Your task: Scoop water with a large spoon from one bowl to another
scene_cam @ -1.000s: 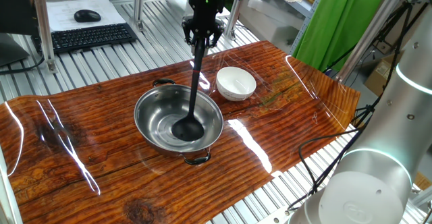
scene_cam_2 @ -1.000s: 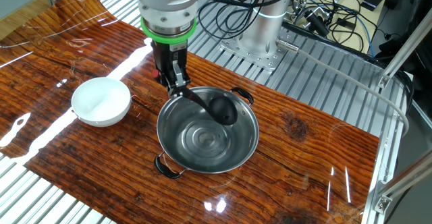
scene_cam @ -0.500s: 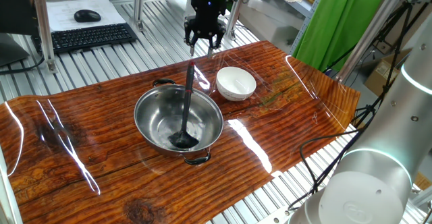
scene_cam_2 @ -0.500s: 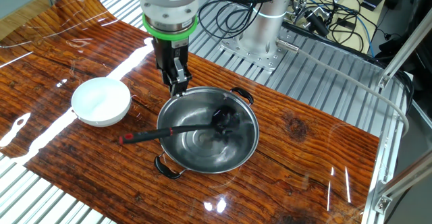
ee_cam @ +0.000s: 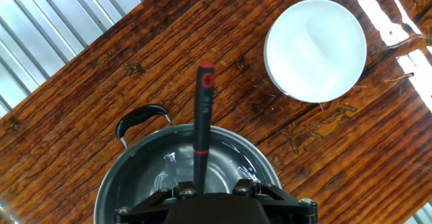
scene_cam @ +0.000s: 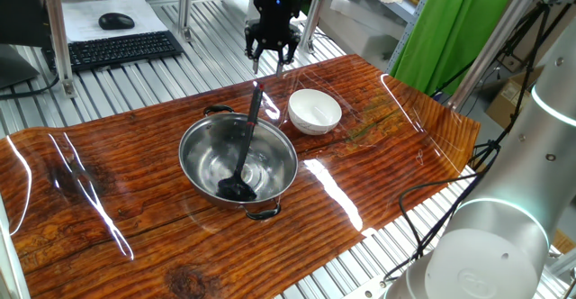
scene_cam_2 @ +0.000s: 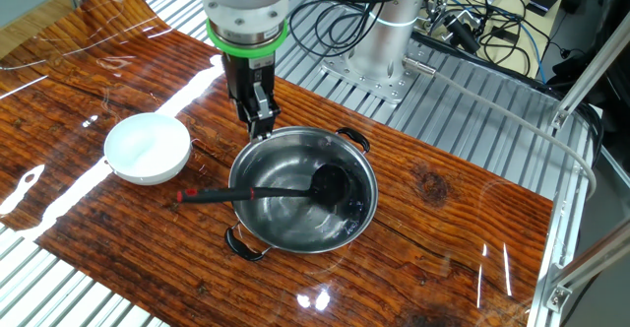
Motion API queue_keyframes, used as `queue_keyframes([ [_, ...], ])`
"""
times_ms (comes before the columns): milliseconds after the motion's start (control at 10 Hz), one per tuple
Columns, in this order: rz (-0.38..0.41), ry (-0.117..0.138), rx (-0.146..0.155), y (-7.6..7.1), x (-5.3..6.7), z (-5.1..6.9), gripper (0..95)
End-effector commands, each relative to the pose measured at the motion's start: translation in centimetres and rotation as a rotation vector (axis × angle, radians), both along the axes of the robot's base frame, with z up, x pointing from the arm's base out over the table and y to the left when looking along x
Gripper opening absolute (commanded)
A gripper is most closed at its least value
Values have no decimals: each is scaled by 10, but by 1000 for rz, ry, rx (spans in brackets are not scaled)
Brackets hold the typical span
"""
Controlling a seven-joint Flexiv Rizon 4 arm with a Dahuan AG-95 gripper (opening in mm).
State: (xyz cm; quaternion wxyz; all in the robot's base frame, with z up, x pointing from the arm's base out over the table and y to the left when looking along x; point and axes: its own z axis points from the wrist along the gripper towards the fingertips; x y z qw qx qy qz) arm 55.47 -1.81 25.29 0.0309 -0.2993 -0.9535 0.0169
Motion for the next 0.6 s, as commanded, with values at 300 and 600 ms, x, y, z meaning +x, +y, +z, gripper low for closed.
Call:
queue_keyframes([
  [300,58,2,3,-3,-1,4,0],
  [600,77,-1,14,-11,-12,1,0],
])
